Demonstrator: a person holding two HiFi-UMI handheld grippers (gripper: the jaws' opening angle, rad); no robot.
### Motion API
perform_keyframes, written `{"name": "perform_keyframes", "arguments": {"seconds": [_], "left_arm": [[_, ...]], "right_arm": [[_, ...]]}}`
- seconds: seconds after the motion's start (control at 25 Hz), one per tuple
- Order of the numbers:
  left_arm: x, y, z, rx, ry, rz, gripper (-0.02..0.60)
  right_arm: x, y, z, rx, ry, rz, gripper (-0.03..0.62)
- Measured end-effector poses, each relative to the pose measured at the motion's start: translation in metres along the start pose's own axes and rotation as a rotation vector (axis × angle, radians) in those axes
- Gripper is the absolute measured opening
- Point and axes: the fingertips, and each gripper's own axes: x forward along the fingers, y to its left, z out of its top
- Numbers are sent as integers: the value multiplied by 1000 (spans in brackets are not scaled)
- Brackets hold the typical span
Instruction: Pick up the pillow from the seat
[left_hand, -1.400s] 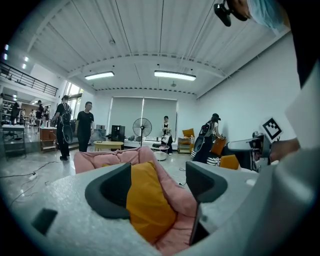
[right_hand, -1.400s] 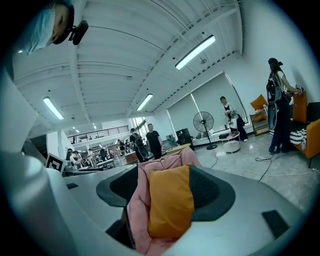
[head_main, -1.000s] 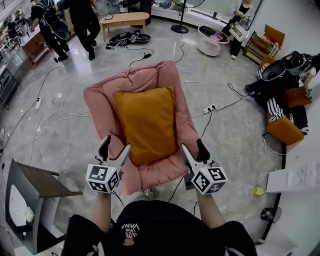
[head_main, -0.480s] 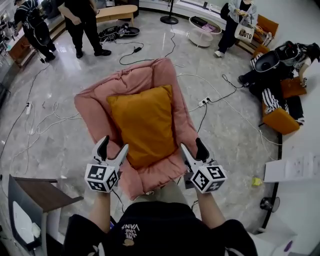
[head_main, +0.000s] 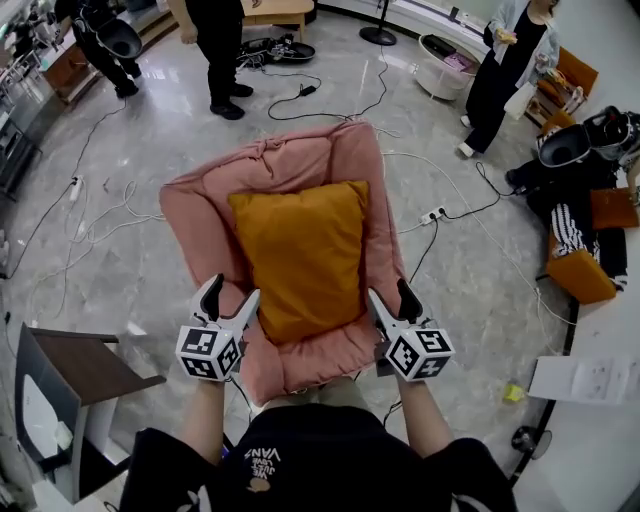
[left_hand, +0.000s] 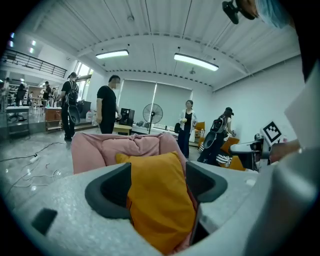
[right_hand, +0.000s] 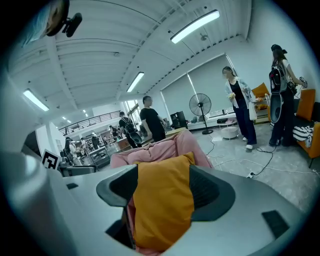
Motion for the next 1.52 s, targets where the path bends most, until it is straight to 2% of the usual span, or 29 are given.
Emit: {"name": "perform_keyframes", "arguments": {"seconds": [0.2, 0.6, 0.84, 1.08, 1.28, 1.52], "left_arm": [[28, 18, -25, -60, 33, 76, 337], [80, 55, -72, -203, 119, 178, 337], [112, 72, -82, -215, 167, 184, 339], [145, 80, -94, -228, 227, 153, 341], [172, 81, -100, -275, 259, 133, 347], [196, 96, -112, -334, 330, 131, 356]], "right_arm": [[50, -29, -13, -25, 91, 37, 298], [143, -74, -33, -73, 245, 80, 307], [185, -97, -51, -94, 325, 113, 311], [219, -112, -63, -82, 370, 149, 311], [247, -124, -73, -68, 402, 184, 314], [273, -112, -96, -27, 465, 230, 314]]}}
